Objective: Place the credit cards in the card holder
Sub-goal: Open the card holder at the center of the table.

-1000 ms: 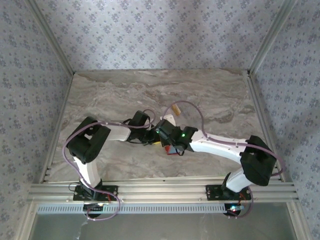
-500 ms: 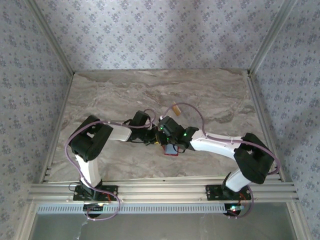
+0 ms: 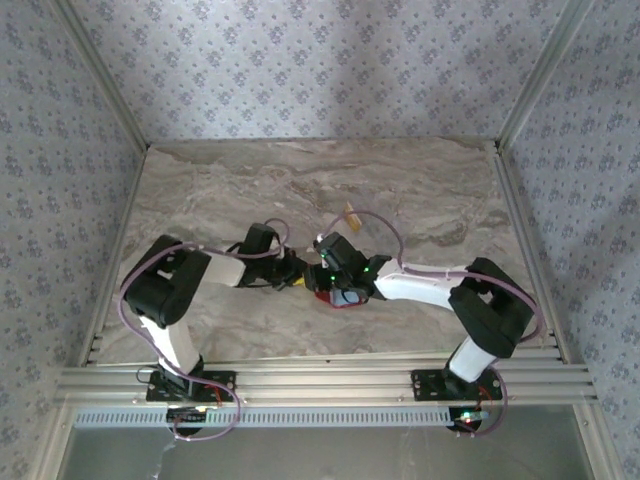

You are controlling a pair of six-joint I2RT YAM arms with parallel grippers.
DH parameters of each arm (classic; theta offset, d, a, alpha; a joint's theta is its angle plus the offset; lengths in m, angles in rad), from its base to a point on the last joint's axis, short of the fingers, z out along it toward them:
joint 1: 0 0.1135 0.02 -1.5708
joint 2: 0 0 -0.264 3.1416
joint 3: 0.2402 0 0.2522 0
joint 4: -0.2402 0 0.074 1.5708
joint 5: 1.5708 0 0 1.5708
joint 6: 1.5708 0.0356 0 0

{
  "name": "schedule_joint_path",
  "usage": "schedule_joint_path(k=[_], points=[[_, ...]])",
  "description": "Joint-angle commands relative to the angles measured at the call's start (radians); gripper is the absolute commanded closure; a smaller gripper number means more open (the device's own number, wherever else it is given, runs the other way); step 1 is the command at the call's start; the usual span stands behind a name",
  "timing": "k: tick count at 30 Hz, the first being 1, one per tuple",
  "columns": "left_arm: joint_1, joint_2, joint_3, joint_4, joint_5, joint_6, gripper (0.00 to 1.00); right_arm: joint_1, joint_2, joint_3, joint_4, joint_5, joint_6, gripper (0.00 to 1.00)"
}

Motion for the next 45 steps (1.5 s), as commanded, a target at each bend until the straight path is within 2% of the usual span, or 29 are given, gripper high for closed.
schedule_joint_path(k=[1,6,10,12,17,25,28,32,39,45], points=[[0.064,-0.082,-0.045,-0.109,-0.103,0.002,0.91,-0.014,0.036,0.005,-0.018,-0.026,0.008,0.60],[0.092,-0.196,-0.052,-0.204,-0.170,0.060,0.90,-0.014,0.059,0.009,-0.002,-0.063,0.005,0.53],[0.067,-0.221,-0.019,-0.237,-0.166,0.109,0.88,-0.036,0.044,-0.009,0.028,-0.130,0.008,0.46],[0.033,-0.226,0.005,-0.248,-0.167,0.138,0.86,-0.050,0.038,-0.018,0.027,-0.139,0.016,0.47],[-0.070,-0.200,0.071,-0.273,-0.179,0.188,0.86,-0.089,0.032,-0.070,0.097,-0.207,0.067,0.56],[-0.141,-0.111,0.112,-0.253,-0.173,0.184,0.87,-0.112,0.009,-0.124,0.135,-0.218,0.089,0.83],[-0.142,-0.064,0.118,-0.244,-0.161,0.164,0.89,-0.123,-0.009,-0.136,0.139,-0.223,0.093,0.88],[-0.149,-0.013,0.129,-0.241,-0.148,0.148,0.90,-0.134,-0.029,-0.140,0.129,-0.223,0.092,0.88],[-0.151,0.023,0.184,-0.367,-0.202,0.205,0.92,-0.145,-0.092,-0.088,-0.053,-0.114,0.003,0.78],[-0.145,-0.001,0.201,-0.440,-0.253,0.249,0.92,-0.153,-0.080,-0.021,-0.237,0.037,-0.061,0.78]])
